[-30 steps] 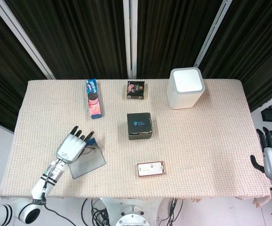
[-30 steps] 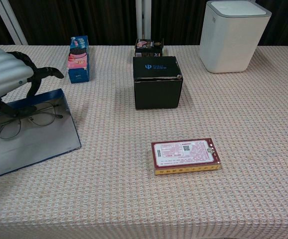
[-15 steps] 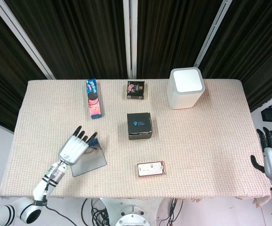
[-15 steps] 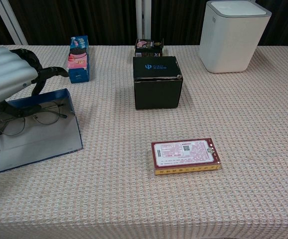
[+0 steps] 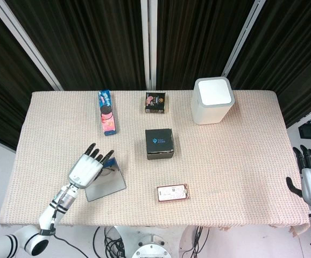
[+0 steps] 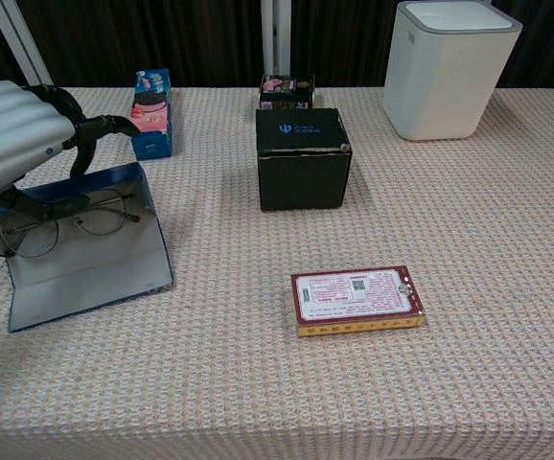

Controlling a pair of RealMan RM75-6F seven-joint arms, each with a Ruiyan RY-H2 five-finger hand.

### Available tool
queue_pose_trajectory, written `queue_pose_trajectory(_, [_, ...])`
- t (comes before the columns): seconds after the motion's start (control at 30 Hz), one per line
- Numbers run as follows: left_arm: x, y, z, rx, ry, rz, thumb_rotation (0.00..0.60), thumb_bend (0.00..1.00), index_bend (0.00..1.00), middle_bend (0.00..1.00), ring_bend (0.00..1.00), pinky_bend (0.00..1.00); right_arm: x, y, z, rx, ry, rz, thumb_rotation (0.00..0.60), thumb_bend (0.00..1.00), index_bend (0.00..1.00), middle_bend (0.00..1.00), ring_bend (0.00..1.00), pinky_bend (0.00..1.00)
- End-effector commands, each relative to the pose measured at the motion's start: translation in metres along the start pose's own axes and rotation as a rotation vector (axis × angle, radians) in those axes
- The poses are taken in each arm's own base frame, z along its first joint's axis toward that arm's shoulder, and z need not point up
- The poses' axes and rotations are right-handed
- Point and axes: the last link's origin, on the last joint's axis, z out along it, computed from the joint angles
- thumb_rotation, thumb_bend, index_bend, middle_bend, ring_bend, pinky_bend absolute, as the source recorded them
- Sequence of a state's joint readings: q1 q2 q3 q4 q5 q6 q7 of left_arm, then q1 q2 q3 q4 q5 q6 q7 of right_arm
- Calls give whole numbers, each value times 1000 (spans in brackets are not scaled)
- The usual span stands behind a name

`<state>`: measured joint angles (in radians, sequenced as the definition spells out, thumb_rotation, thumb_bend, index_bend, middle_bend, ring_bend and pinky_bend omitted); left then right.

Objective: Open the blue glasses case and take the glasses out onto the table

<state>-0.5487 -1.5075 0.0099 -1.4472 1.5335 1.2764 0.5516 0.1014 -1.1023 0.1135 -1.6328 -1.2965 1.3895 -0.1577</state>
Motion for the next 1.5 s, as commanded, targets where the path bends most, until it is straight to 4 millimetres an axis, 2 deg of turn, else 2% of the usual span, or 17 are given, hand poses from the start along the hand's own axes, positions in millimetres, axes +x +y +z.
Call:
queue_pose_trajectory(0.03, [2, 1, 1, 15, -24, -108, 600, 403, 154, 589, 309, 211, 0, 0, 0, -2, -1, 0, 600, 290, 0, 0, 0, 0])
queue_pose_trajectory(0.13, [1, 0, 2, 35, -64, -196, 600, 404, 155, 587, 309, 211, 0, 1, 1, -4, -2, 0, 600, 289, 0, 0, 0, 0])
queue_pose_trajectory(0.37, [1, -4, 5, 65, -99, -273, 600, 407, 156, 585, 309, 209, 0, 0, 1, -1, 0, -1, 600, 289, 0, 0, 0, 0])
queue_pose_trajectory(0.47, [3, -6, 6, 53, -72, -213, 600, 411, 161, 583, 308, 208, 1, 0, 1, -1, 0, 0, 600, 289, 0, 0, 0, 0])
queue_pose_trajectory(0.6, [3, -5, 7, -10, 51, 3, 600, 415, 161, 585, 308, 203, 0, 0, 1, -1, 0, -1, 600, 290, 0, 0, 0, 0])
queue_pose_trajectory(0.9, [-6, -4, 6, -104, 173, 197, 600, 429, 156, 588, 308, 202, 0, 1, 0, -4, -3, -2, 600, 289, 0, 0, 0, 0])
queue_pose_trajectory(1.33, [-13, -7, 10, -102, 177, 186, 600, 428, 152, 587, 308, 202, -1, 2, 0, -7, -4, -2, 600, 289, 0, 0, 0, 0])
queue_pose_trajectory(1.5, [-19, -19, 21, -69, 142, 162, 600, 428, 153, 588, 308, 202, -2, 1, 0, -4, -9, -4, 600, 289, 0, 0, 0, 0])
